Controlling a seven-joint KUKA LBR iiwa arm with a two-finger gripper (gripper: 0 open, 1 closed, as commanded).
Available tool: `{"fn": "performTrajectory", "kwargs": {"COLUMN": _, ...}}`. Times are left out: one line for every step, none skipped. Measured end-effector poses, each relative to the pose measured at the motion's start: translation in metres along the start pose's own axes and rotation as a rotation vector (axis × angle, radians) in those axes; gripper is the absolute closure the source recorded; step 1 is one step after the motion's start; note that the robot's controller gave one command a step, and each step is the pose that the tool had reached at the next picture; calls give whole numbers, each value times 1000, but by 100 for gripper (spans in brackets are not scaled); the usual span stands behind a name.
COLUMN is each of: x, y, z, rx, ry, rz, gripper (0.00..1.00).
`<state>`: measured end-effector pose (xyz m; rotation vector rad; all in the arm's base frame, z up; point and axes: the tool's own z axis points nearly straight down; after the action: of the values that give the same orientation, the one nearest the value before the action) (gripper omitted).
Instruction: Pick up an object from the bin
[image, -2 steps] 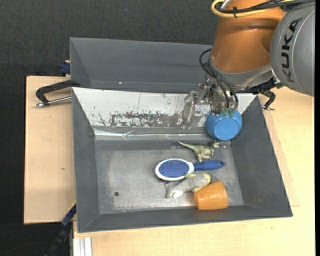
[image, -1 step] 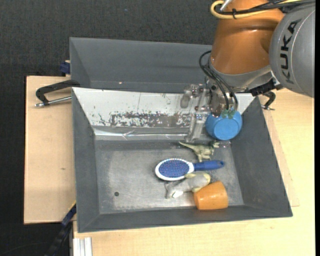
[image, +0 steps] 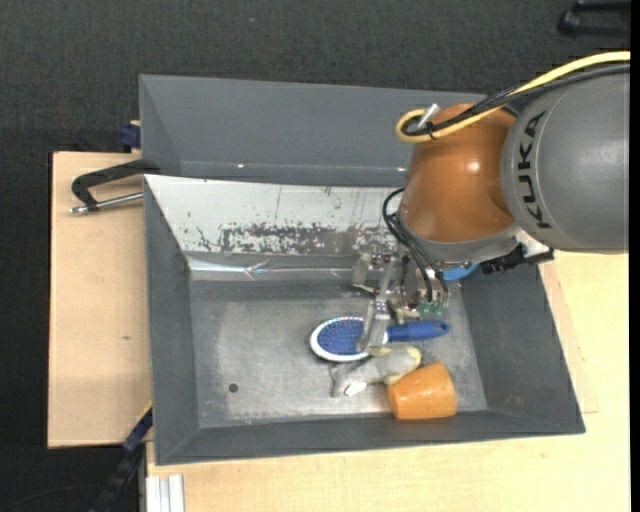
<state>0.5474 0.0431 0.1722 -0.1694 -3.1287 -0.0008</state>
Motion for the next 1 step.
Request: {"fn": "performTrajectory", "kwargs": {"x": 17, "y": 3, "z": 92, "rx": 1, "ry": -5, "rz": -278, "gripper": 0}}
